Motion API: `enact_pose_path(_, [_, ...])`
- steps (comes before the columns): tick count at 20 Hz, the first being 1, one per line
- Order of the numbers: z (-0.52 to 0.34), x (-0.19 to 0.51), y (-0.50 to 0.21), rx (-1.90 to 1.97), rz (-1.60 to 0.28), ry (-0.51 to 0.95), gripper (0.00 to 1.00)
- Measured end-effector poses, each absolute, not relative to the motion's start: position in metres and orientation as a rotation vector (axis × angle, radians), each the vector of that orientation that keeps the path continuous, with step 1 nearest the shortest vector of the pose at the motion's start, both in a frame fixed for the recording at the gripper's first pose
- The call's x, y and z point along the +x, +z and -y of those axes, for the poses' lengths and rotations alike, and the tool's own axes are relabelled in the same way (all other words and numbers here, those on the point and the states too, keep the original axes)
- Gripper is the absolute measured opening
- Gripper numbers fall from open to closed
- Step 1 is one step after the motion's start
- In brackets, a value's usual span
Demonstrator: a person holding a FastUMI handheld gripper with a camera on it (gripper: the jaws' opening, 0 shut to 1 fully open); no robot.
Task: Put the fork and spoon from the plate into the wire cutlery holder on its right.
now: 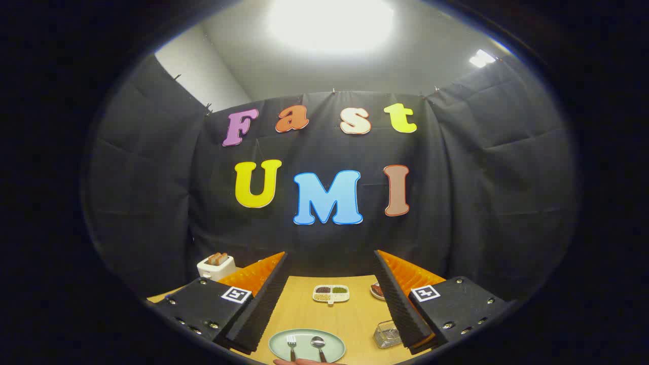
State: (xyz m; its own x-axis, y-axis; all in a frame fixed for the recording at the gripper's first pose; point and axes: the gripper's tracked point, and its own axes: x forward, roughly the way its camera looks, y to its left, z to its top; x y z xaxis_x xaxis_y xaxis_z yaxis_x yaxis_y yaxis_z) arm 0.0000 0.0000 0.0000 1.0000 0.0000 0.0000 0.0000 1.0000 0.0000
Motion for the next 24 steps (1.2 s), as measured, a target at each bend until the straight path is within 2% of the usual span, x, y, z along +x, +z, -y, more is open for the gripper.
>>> enact_pose_path(5, [0.001, 0.006, -0.013, -0.026, -0.017, 0.06, 0.99])
enact_pose_path(9, [0.016, 0.003, -0.004, -0.03, 0.008, 0.007, 0.99])
enact_pose_path(15, [0.015, 0.002, -0.014, -0.03, -0.007, 0.026, 0.99])
enact_pose_path(24, [0.031, -0.001, -0.061, -0.098, -0.12, 0.035, 0.99])
